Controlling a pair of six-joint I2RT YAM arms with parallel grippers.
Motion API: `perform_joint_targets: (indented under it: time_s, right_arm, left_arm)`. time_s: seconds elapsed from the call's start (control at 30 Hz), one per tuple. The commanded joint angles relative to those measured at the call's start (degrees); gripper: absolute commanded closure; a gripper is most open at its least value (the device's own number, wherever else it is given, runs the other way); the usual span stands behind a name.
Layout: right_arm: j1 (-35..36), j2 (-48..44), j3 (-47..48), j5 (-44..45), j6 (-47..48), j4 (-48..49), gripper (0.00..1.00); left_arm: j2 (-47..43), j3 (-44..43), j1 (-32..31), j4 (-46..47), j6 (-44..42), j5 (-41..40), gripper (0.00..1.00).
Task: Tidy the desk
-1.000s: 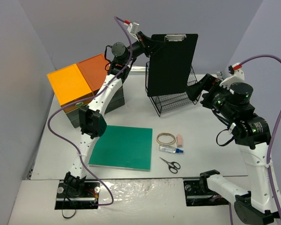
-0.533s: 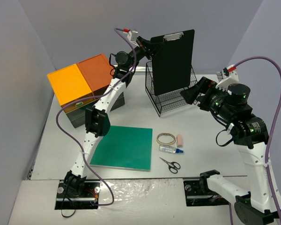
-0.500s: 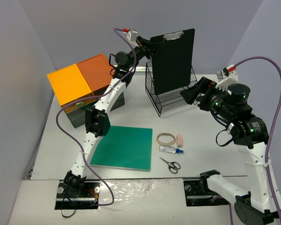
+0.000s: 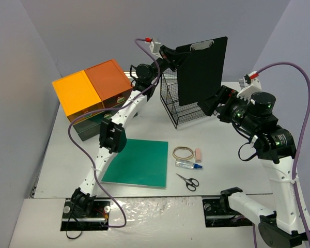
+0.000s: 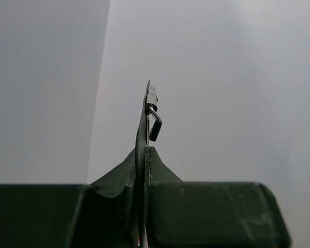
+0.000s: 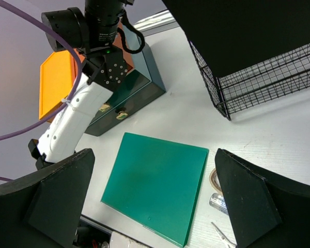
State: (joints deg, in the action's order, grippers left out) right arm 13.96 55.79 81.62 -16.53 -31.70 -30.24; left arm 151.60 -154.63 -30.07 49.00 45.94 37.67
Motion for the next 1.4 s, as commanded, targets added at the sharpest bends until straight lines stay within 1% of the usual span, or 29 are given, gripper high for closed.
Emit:
perform_joint_targets:
  time_s: [0.0,0.37,0.5,0.67,0.83,1.03,1.37]
  right_arm:
    - [0.2,0.34,0.47,-1.95,0.67,2.39,0.0]
    - [0.22,1.75,1.17,-2.57,1.38,2.27,0.0]
    - [0.2,2.03,1.17,-2.39,1.38,2.21,0.0]
    - [0.28,2.42,1.26,-2.28,1.26,2.21,0.0]
    - [0.28,2.65,1.43,-2.02,1.45,2.21,0.0]
    - [0.19,3.24,1.75,-2.19,1.64,2.38,0.0]
    - [0.19,2.83,1.95,-2.72,1.73,2.3,0.0]
  left_arm:
    - [-2.54,-4.54,0.22,6.93,-2.71,-0.56,1.0]
    - [-5.43,-5.48,1.32,4.27,-7.81,0.91,1.0]
    - [-5.61,-6.01,2.16,3.91,-8.4,1.83,1.0]
    - [-5.97,-5.91,3.03,5.43,-7.49,3.04,1.0]
    - [-8.16,-3.93,3.09,7.48,-7.15,4.84,1.0]
    - [-9.47,-4.61,2.97,9.93,-6.39,6.21,1.0]
    - [-10.16,-5.17,2.74,10.67,-8.71,6.5,1.0]
